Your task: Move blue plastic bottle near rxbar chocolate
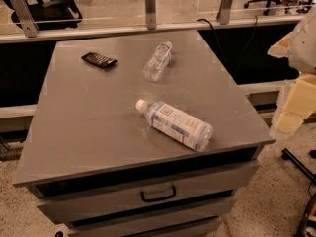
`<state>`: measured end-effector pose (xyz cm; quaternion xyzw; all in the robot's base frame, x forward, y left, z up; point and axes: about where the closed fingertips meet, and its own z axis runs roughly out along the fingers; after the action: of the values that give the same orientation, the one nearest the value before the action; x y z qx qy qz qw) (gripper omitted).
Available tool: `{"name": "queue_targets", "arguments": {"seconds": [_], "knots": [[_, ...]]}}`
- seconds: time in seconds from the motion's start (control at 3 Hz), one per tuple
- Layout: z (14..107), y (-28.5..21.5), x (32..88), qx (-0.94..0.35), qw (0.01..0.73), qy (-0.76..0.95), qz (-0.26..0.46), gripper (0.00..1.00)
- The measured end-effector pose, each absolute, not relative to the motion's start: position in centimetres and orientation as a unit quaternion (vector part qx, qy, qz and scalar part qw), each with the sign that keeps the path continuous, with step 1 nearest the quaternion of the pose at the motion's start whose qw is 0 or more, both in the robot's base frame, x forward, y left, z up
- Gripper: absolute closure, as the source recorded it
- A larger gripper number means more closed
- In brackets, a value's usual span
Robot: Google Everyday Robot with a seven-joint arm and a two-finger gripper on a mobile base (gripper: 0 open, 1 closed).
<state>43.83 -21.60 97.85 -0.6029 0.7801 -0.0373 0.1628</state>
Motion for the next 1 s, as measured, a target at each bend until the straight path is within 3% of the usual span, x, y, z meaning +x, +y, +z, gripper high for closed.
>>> {"name": "queue_targets", "arguments": {"seconds": [0.33,1.0], "knots": [[97.9,-21.6,43.8,-0.603,0.163,0.78,-0.037,0.0],[97.8,-14.5,48.0,-0.652,0.168,0.739,0.001,0.0]]}}
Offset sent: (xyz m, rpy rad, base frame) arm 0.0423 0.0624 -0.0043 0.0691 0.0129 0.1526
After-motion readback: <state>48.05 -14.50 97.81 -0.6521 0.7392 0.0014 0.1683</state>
